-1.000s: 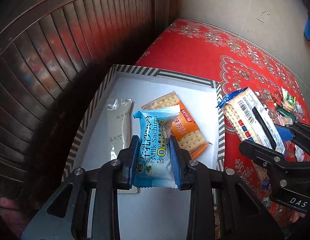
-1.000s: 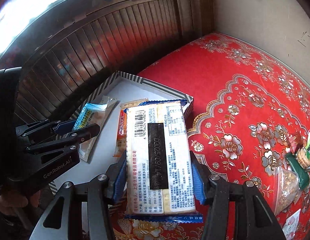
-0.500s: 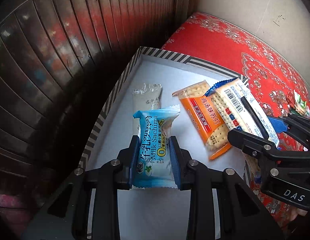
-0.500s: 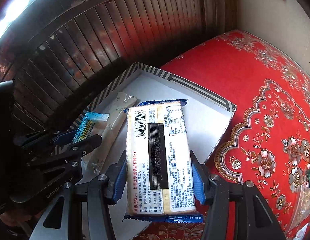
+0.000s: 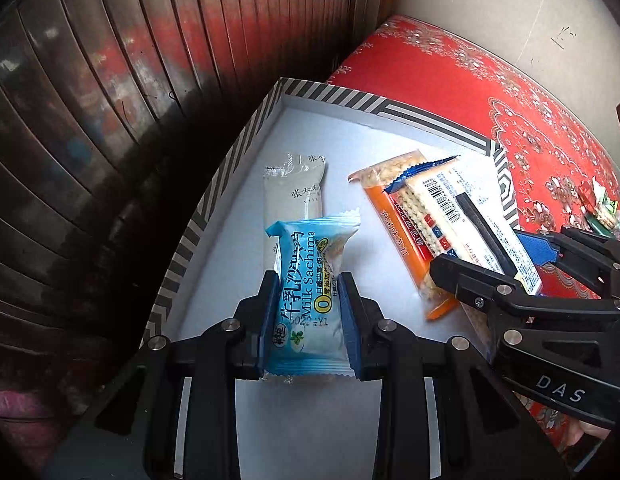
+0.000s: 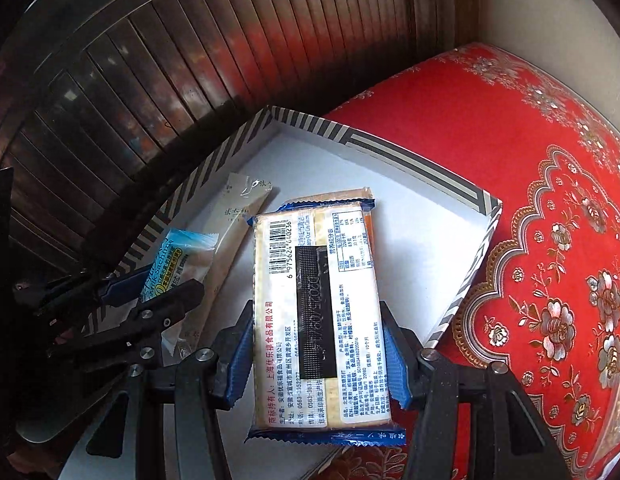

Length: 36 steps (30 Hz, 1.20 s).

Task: Organize snacks
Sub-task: 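Carry both packs into the white box and open both tools, then move both tools back over the remaining snacks on the table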

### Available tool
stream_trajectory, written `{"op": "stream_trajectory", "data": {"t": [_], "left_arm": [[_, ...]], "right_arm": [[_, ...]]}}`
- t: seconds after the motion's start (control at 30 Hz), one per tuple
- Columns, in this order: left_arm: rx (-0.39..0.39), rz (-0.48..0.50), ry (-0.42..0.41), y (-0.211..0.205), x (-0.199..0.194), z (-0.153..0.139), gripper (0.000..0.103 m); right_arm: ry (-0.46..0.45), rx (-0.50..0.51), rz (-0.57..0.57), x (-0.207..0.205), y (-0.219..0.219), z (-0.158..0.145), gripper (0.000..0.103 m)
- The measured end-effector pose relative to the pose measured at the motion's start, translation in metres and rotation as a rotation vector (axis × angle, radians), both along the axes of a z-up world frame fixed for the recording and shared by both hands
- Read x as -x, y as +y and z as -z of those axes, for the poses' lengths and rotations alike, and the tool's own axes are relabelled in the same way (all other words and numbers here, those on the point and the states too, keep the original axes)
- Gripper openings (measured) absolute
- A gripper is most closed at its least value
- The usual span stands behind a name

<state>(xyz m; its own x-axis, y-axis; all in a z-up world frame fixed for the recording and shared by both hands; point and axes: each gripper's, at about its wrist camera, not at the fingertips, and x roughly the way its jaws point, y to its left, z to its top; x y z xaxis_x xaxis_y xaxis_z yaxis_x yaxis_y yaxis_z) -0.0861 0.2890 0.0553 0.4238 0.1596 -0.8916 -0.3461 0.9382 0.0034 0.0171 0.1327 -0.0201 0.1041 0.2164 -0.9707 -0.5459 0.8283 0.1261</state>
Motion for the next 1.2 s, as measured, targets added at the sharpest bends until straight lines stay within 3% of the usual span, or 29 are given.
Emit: {"op": "stream_trajectory", "data": {"t": [0.27,0.5,0.7,1.0,1.2], "left_arm": [[-0.002,-0.02,0.016,0.0,-0.003,0.006,0.029],[0.03,-0.048,0.044,0.006,-0.004,0.011,0.03],[-0.008,-0.048,0.023,0.002,0.004,0.001,0.031],[-0.032,-0.011,-0.024,-0.025,-0.004,-0.02,0.031],[-0.032,0.057,-0.053,-0.062,-0.02,-0.029,0.031]], "right_arm": [[0.002,0.005,0.013,0.002,0.003,0.004,0.054],[0.049,-0.061,0.059,0.002,-0.004,-0.003,0.058],[0.031,-0.087,0.071,0.007,-0.014,-0.018,0.059],[-0.086,-0.068,0.116,0.015,-0.047,-0.049,0.061],[-0.159,-0.03,0.19,0.016,-0.084,-0.068,0.068]]}}
